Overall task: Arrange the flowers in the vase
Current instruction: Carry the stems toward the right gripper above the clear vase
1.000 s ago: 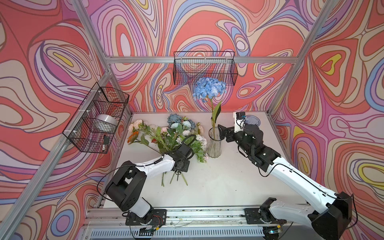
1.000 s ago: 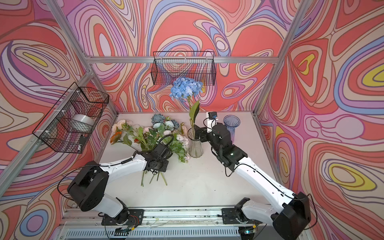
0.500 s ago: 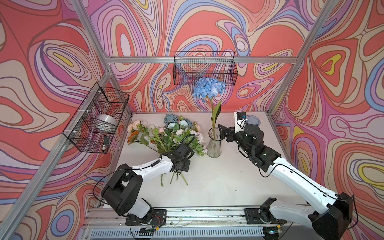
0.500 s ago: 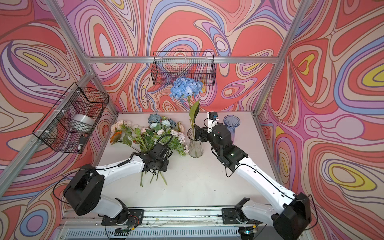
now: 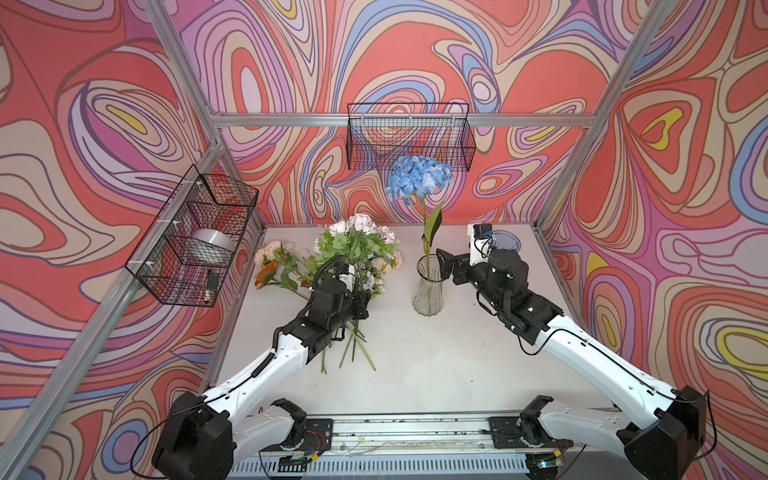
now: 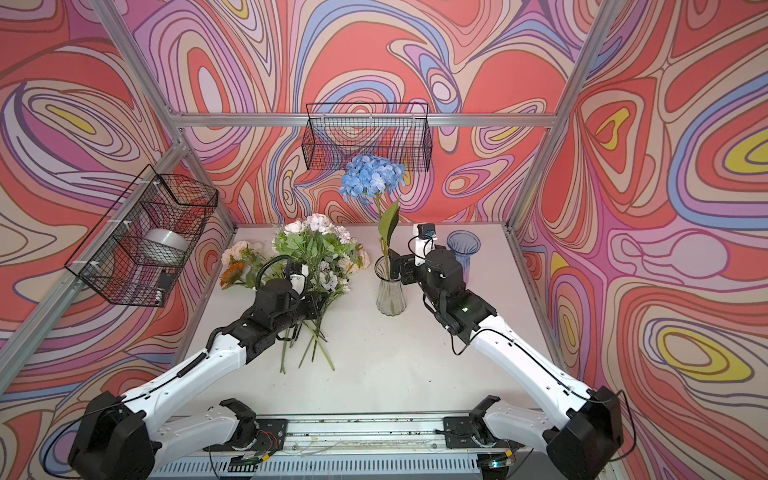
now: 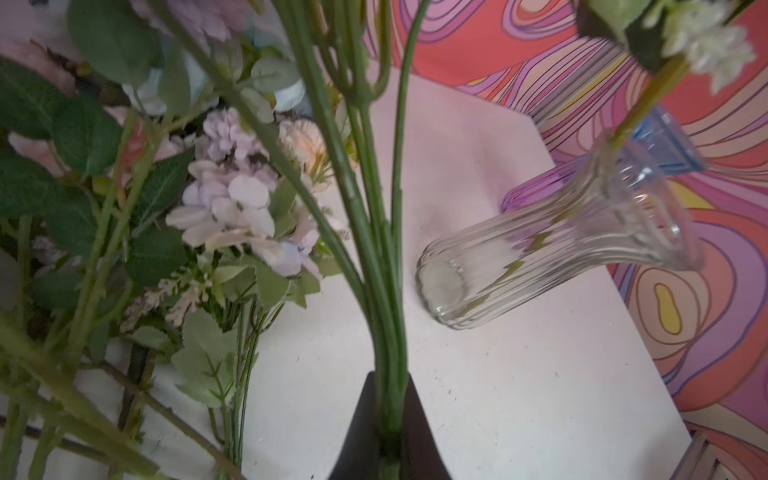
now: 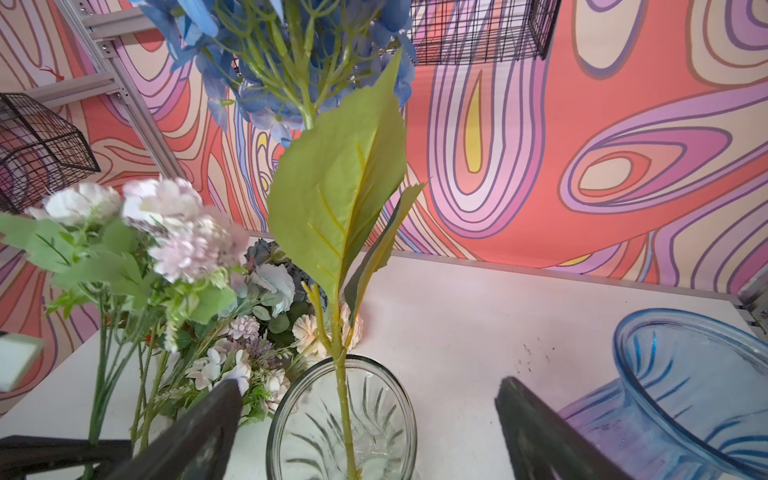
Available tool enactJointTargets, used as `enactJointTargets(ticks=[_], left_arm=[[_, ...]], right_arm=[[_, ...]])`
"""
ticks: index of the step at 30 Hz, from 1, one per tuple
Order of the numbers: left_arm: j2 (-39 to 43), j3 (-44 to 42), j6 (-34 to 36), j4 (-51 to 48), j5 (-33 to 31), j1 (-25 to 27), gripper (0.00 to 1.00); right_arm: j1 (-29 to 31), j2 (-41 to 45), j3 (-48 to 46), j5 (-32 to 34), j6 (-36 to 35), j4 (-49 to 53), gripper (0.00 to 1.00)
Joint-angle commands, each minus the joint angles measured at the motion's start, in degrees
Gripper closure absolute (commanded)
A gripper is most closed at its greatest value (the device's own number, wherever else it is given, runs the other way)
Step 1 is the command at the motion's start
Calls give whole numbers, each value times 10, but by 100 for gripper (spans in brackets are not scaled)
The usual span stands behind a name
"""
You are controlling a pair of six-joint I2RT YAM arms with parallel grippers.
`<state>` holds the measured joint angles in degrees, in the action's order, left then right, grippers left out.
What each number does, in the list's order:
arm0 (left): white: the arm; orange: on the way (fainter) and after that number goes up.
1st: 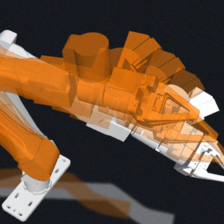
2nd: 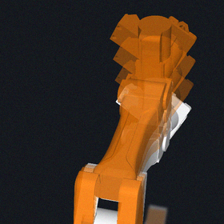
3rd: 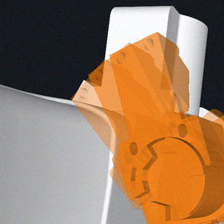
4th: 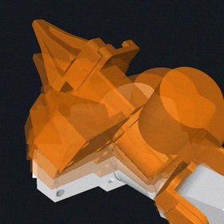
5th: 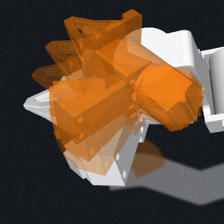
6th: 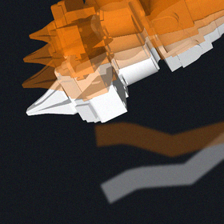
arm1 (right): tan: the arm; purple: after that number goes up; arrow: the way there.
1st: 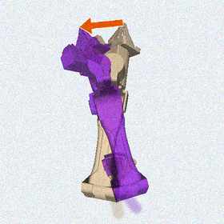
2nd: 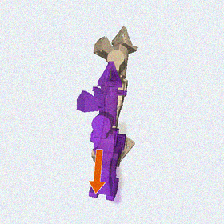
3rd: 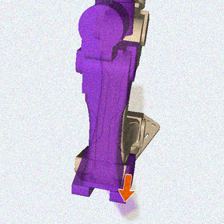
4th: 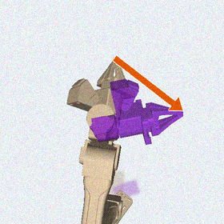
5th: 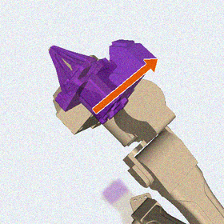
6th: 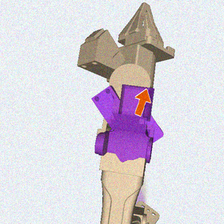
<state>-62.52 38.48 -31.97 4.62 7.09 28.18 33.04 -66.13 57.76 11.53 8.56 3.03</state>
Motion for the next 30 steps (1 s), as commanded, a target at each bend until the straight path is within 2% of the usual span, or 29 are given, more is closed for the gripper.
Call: enactJointTargets(ticks=[1, 5, 11, 16, 22, 30], left_arm=[[33, -1, 1, 112, -10, -1, 100], [58, -2, 22, 184, 1, -2, 100], [66, -2, 51, 283, 80, 4, 100], [60, 7, 106, 298, 104, 49, 100], [32, 50, 166, 247, 118, 98, 100], [0, 77, 188, 229, 127, 120, 100]], right_arm=[[-2, 7, 10, -70, -6, -13, 2], [-2, -5, 27, -172, 6, -20, 7], [1, -45, 73, -312, 45, -32, 15], [8, -80, 104, -406, 70, -65, 23], [11, -104, 126, -447, 85, -85, 28], [16, -112, 124, -477, 85, -90, 48]])
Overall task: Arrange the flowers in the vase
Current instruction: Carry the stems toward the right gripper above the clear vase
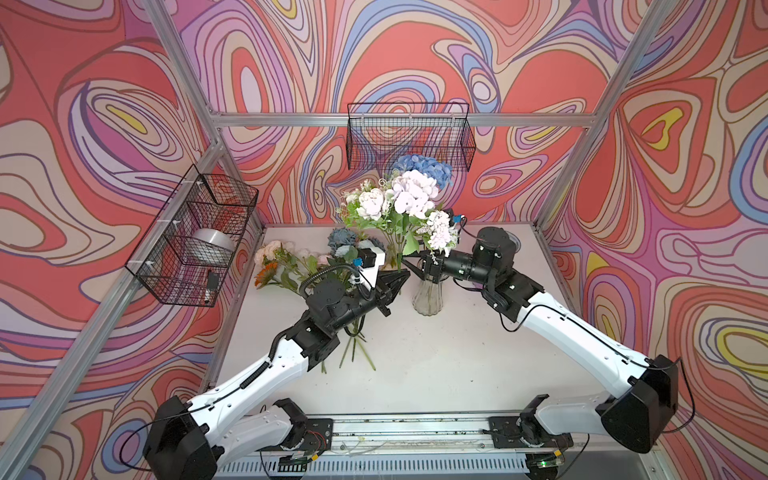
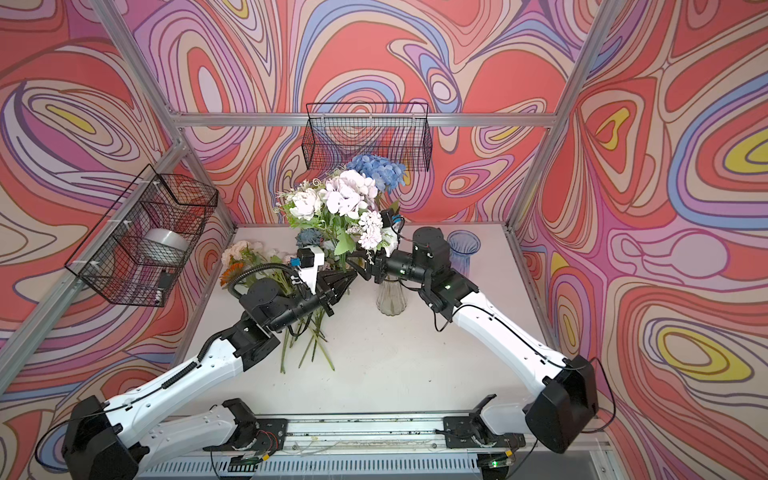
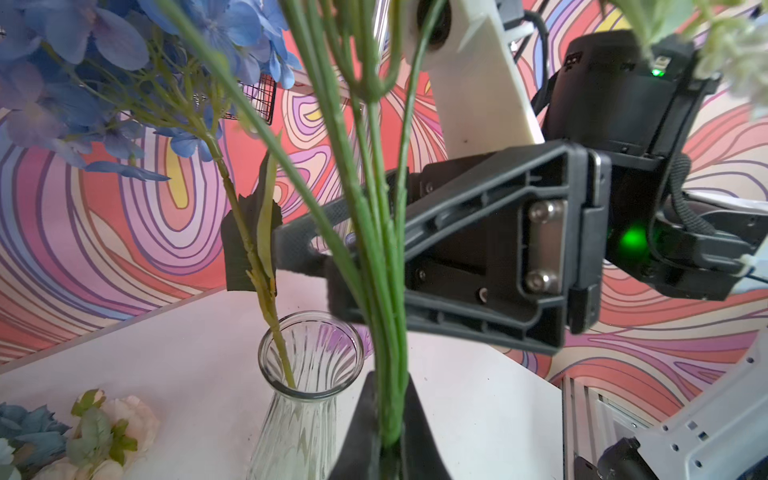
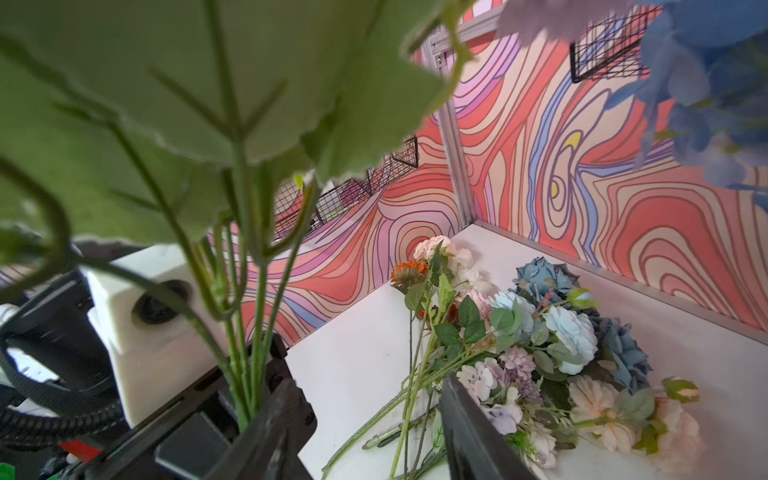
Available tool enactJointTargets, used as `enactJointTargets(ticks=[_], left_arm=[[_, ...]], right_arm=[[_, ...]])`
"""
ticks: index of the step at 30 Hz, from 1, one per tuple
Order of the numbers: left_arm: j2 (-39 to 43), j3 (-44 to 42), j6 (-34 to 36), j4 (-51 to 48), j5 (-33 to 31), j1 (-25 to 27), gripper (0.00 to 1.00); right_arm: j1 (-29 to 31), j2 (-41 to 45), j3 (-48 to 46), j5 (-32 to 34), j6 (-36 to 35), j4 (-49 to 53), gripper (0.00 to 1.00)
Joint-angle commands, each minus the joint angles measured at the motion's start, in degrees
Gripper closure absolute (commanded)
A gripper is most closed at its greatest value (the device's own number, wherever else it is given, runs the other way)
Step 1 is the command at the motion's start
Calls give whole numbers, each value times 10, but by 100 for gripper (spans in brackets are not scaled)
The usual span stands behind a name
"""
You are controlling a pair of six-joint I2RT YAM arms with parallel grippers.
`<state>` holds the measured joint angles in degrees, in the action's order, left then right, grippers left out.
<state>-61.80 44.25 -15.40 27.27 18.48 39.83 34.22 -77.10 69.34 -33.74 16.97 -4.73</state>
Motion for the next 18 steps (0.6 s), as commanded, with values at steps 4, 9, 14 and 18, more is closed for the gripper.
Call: enactJointTargets(ticks=[4, 9, 14, 18], left_arm=[[-11, 20, 19, -1, -11, 3, 100], [-2, 15, 16, -7, -53, 3, 100], [-11, 20, 13, -9, -45, 3, 100], [-12, 25, 17, -18, -45, 3, 100]], right_arm=[[5, 4, 11, -16, -14, 22, 51], [5, 32, -3, 28, -36, 63, 51], [5, 39, -7, 9, -25, 46, 51], [5, 34, -3, -10, -21, 35, 52]])
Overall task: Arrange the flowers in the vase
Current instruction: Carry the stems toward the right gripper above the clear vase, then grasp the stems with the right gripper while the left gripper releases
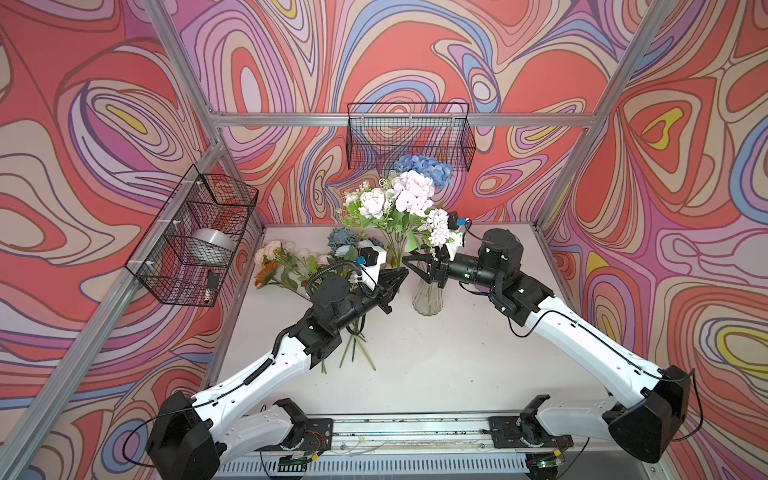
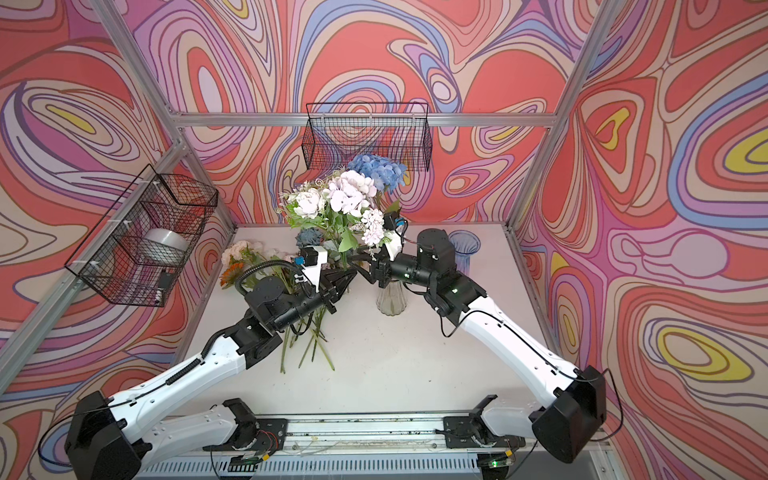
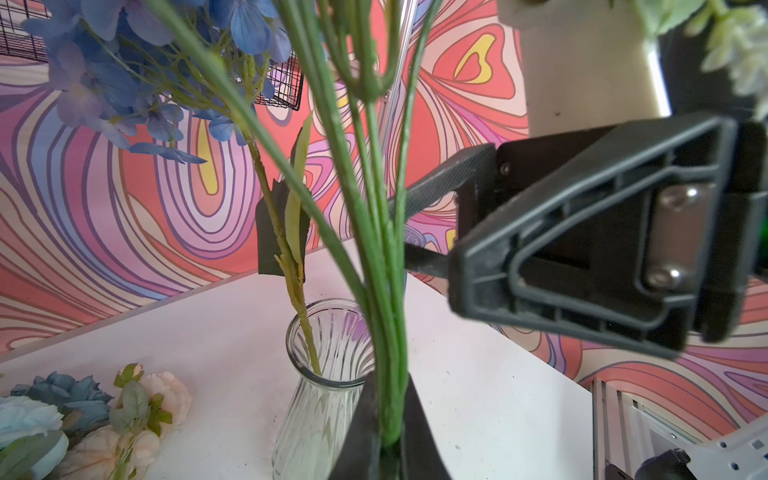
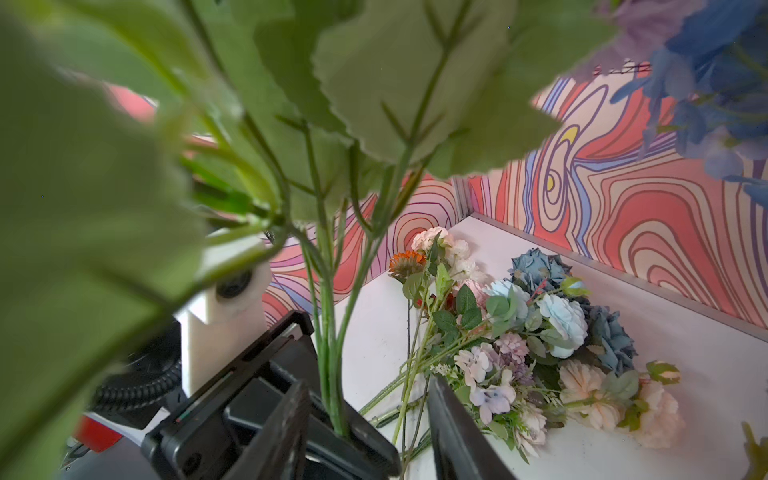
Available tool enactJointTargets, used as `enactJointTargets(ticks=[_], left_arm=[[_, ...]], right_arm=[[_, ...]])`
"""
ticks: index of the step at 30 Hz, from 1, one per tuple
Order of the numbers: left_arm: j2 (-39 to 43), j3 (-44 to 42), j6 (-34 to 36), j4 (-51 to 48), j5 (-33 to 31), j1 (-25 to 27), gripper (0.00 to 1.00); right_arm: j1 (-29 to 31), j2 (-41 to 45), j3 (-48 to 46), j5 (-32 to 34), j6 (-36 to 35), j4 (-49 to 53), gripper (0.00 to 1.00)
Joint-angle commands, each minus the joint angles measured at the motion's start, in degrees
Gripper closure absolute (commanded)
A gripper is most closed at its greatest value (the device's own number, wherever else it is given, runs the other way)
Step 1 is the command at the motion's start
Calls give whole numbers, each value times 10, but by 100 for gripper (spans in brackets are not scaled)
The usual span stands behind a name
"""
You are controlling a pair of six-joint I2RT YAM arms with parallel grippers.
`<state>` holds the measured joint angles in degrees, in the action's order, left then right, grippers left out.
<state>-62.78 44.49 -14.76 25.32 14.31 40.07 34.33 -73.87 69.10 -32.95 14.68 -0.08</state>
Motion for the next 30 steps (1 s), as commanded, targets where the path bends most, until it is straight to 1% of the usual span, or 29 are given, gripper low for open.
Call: enactJointTargets(ticks=[1, 5, 10, 12, 14, 17, 18, 21, 22, 24, 25, 26, 27, 30], left_arm=[[-2, 23, 11, 1, -1, 1, 100], [-10, 31, 11, -5, 23, 1, 100], [-22, 39, 17, -18, 41, 4, 100], [-24, 39, 22, -21, 44, 8, 100], [-25, 39, 29, -22, 45, 11, 100], [-25, 38, 31, -23, 41, 13, 100], [-24, 38, 31, -23, 41, 13, 100], [-23, 36, 29, -23, 37, 13, 100], [-20, 36, 27, -22, 37, 13, 95], [-14, 33, 25, -21, 34, 13, 70], [-9, 31, 23, -23, 28, 13, 55], [-4, 27, 22, -22, 21, 12, 43], [2, 22, 22, -23, 13, 12, 36], [20, 4, 9, -25, -21, 6, 22]], right_arm=[[4, 0, -2, -23, 7, -20, 52], [6, -20, -1, -47, 25, -50, 54], [9, -36, 1, -61, 39, -80, 62], [10, -37, 2, -60, 39, -82, 67], [9, -39, 2, -58, 38, -82, 76], [9, -39, 2, -58, 36, -81, 98], [9, -39, 2, -58, 35, -80, 100], [10, -37, 2, -54, 33, -74, 100], [10, -37, 2, -53, 31, -72, 100], [9, -35, 2, -48, 27, -65, 100], [10, -33, 1, -44, 23, -62, 100], [9, -30, 0, -37, 18, -55, 100], [10, -26, 0, -29, 13, -48, 100], [9, -4, -1, 17, -16, -14, 100]])
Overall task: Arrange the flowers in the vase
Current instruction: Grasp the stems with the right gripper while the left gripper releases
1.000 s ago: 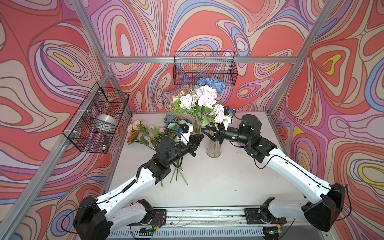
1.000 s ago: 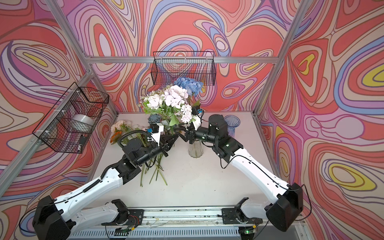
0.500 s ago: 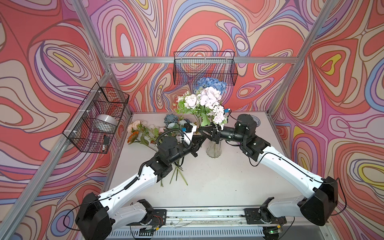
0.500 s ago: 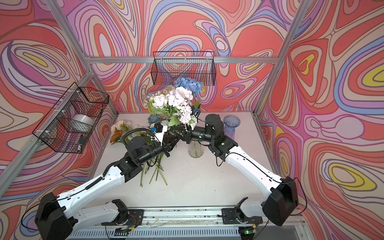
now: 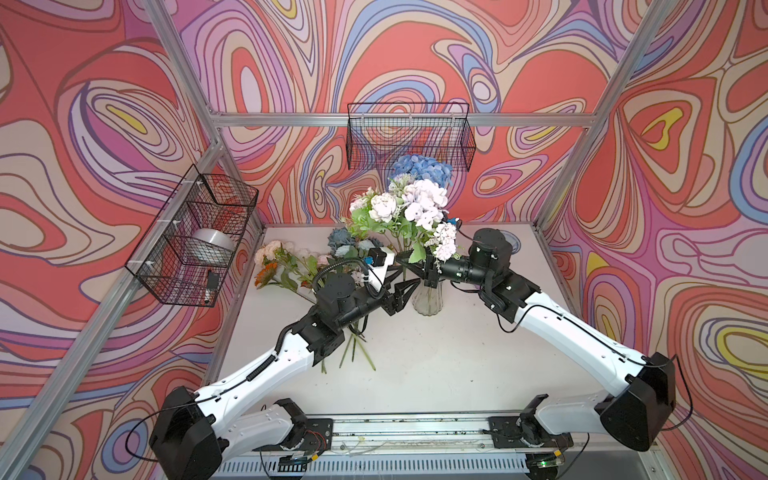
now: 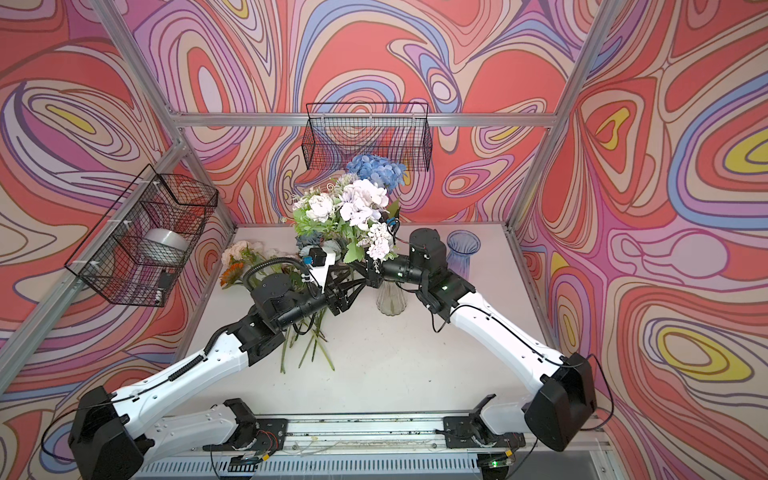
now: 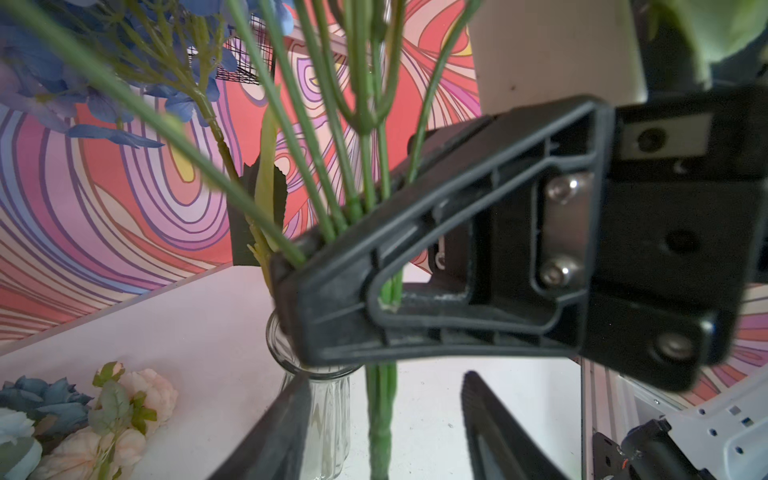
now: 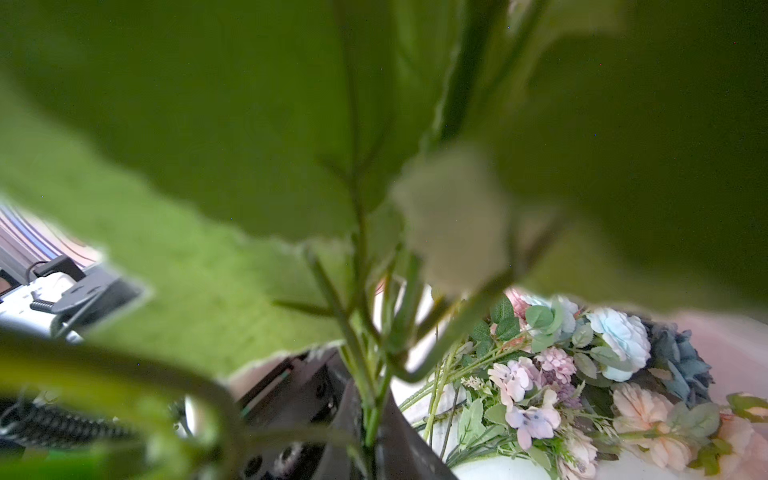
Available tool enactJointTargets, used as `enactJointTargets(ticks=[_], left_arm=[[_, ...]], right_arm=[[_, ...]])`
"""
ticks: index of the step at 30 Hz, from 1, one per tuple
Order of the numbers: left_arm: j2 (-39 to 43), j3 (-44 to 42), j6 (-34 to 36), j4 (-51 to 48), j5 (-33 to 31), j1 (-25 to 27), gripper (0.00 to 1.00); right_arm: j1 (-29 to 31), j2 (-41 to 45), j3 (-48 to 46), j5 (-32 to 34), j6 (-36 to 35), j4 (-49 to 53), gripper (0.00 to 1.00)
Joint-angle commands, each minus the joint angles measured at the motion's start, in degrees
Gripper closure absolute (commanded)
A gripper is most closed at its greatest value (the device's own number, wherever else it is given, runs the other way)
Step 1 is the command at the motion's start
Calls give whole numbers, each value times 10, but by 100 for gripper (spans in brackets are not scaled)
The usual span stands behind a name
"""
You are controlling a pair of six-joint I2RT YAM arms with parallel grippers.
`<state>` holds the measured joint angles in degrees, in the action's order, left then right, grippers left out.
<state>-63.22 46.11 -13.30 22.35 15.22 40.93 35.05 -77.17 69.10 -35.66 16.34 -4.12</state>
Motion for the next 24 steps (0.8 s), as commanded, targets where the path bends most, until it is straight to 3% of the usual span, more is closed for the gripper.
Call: enactJointTargets(ticks=[1, 6, 13, 20, 24], left_arm=[[31, -19, -20, 7, -39, -11, 20], [42, -60, -105, 46, -18, -68, 19], [21, -66, -123, 67, -39, -74, 19], [-18, -61, -144, 88, -24, -74, 19], [-33, -59, -155, 79, -24, -74, 0]], right_arm=[[2, 39, 1, 70, -47, 45, 100], [1, 93, -7, 201, -105, 100, 100], [2, 163, -52, 379, -173, 94, 100], [1, 167, -126, 443, -201, -25, 100], [1, 137, -158, 435, -214, -128, 100]])
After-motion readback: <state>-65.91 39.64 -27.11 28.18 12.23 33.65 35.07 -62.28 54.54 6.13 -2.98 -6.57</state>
